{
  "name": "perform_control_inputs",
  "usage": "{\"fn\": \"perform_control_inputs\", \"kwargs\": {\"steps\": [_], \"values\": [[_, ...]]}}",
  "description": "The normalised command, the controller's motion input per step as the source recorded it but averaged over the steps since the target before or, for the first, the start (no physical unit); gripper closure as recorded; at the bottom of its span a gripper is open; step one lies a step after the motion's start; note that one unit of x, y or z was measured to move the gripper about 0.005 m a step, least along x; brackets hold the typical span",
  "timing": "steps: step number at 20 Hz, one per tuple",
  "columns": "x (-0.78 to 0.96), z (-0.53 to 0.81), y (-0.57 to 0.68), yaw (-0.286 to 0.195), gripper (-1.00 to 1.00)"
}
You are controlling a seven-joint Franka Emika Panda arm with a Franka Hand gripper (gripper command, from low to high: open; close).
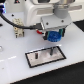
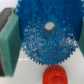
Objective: Insert the blue gear onto the right peg, followed by the red gear
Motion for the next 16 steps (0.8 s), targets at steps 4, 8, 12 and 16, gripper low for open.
{"fn": "perform_control_inputs", "kwargs": {"steps": [4,8,12,16], "values": [[0.44,0.43,-0.15,0.000,1.00],[0.52,0.38,-0.18,0.000,1.00],[0.59,0.28,-0.24,0.000,1.00],[0.60,0.14,-0.29,0.000,1.00]]}}
